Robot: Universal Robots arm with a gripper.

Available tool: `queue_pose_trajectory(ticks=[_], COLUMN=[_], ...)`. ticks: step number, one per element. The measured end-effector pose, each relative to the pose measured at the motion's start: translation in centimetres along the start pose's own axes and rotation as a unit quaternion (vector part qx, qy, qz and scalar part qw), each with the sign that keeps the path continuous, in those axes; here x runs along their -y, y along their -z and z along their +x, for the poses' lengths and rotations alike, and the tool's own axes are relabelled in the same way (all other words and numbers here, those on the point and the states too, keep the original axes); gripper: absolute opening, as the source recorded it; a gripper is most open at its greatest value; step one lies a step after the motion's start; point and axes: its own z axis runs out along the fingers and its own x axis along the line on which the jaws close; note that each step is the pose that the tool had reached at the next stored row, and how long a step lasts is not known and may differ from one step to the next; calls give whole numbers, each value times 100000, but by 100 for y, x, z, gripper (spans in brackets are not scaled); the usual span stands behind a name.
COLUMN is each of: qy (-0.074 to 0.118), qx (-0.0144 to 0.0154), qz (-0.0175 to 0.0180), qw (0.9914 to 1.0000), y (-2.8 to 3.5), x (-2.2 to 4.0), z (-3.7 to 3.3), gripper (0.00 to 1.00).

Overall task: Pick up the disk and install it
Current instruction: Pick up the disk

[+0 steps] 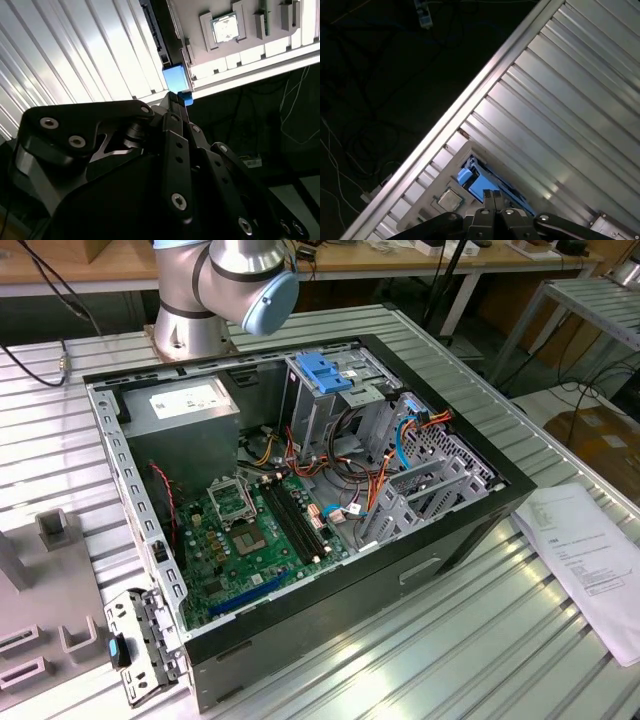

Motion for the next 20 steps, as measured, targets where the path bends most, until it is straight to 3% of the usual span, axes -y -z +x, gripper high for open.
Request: queue_pose_trajectory(ticks=[4,5,8,12,14,16,19,20], qy=[2260,3074,6703,11045,12882,14884,19231,20779], qx=[-733,-780,-887,-969,-1007,-1041,-1124,-1132], qz=[441,465,437,372,340,311,250,249], qw=[99971,99949,99770,99383,99161,98880,98127,97811], y=[-8,-11,-19,-35,-42,-49,-65,-72], x=[1,1,0,1,1,1,2,2], z=[0,0,0,0,1,1,1,1], gripper=[11,11,11,11,11,11,11,11])
